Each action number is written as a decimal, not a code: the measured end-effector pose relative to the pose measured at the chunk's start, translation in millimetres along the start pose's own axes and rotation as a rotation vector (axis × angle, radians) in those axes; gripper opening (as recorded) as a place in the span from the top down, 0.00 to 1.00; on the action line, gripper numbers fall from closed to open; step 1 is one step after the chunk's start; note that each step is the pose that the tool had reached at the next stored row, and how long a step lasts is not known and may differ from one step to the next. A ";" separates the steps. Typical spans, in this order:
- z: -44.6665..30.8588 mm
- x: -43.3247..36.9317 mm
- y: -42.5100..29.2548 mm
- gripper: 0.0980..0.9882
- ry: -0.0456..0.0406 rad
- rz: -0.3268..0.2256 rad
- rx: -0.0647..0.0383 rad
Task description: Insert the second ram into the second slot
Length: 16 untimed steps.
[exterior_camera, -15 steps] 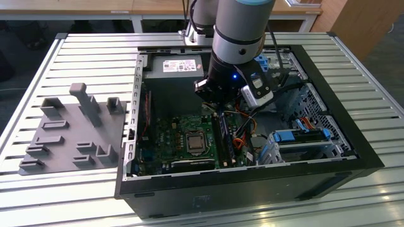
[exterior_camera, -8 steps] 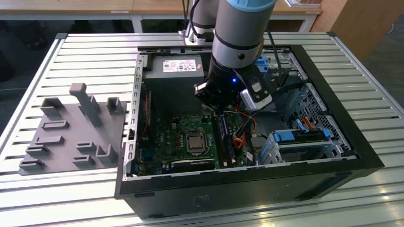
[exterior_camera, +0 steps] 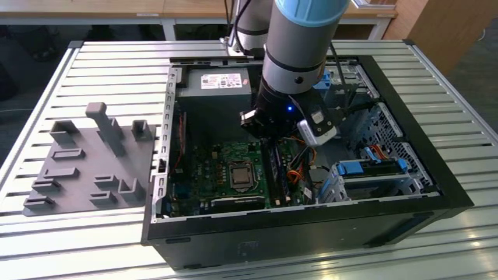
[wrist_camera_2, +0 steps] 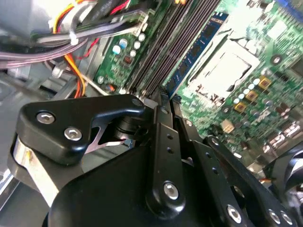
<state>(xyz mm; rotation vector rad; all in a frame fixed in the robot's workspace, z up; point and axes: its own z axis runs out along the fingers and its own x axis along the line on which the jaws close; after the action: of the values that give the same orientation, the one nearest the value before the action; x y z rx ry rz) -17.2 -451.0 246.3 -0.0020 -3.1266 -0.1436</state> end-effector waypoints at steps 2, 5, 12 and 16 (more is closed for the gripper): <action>0.5 0.0 -3.4 0.95 0.0001 0.000 0.000; 2.6 -0.1 -5.1 0.95 0.0001 0.000 0.000; 10.0 -2.6 -5.9 0.95 -0.0003 0.005 0.000; 10.9 -2.6 -7.9 0.95 -0.0007 0.010 0.000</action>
<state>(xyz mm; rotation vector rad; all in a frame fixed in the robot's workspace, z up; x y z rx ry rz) -14.7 -457.9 234.7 -0.0173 -3.1268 -0.1441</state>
